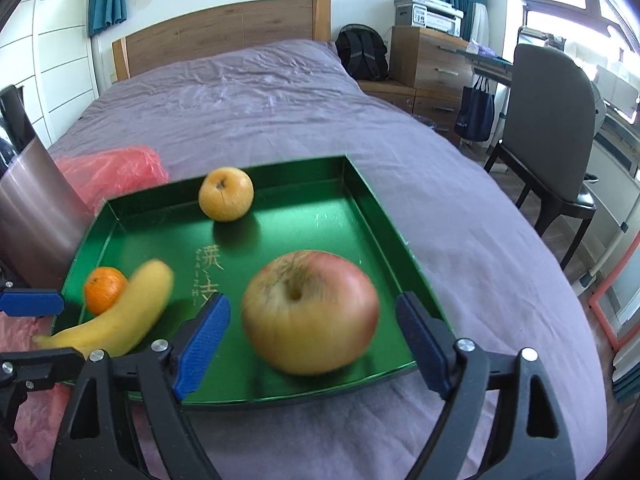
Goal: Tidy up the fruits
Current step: 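Open both tools to release the banana and apple into the tray, then move both open tools back toward the yellow pear and kiwis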
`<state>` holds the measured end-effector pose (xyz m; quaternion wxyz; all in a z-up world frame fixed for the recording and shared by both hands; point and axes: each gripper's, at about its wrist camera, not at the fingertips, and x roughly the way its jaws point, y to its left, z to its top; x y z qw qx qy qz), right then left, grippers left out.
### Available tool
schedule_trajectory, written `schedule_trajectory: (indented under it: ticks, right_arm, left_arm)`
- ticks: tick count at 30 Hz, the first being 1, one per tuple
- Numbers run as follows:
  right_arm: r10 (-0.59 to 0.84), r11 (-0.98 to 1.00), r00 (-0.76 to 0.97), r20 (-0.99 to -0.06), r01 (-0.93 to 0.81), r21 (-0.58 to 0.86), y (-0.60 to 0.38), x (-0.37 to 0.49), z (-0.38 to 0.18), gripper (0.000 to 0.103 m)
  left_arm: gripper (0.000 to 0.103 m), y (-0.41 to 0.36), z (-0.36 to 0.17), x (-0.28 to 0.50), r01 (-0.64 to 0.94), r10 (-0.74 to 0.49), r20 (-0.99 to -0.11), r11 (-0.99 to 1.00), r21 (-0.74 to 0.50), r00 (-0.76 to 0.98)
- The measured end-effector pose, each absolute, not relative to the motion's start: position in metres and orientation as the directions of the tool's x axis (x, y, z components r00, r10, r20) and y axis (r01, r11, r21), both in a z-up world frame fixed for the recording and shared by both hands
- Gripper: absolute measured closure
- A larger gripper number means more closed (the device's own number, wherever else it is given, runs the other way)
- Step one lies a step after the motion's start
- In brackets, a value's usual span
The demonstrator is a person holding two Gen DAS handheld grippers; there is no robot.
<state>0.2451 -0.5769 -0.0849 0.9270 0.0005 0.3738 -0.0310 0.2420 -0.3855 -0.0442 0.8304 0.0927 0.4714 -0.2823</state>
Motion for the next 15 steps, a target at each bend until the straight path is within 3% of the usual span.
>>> schedule_trajectory:
  ticks: [8, 15]
  right_arm:
    - [-0.049, 0.999, 0.743, -0.668, 0.040, -0.029, -0.558, 0.210, -0.049, 0.000]
    - [0.007, 1.000, 0.752, -0.659, -0.011, -0.002, -0.528, 0.168, -0.024, 0.000]
  left_arm:
    - [0.040, -0.356, -0.012, 0.199, 0.579, -0.409, -0.802, 0.810, -0.098, 0.435]
    - [0.038, -0.313, 0.005, 0.158, 0.543, -0.378, -0.786, 0.837, -0.064, 0.489]
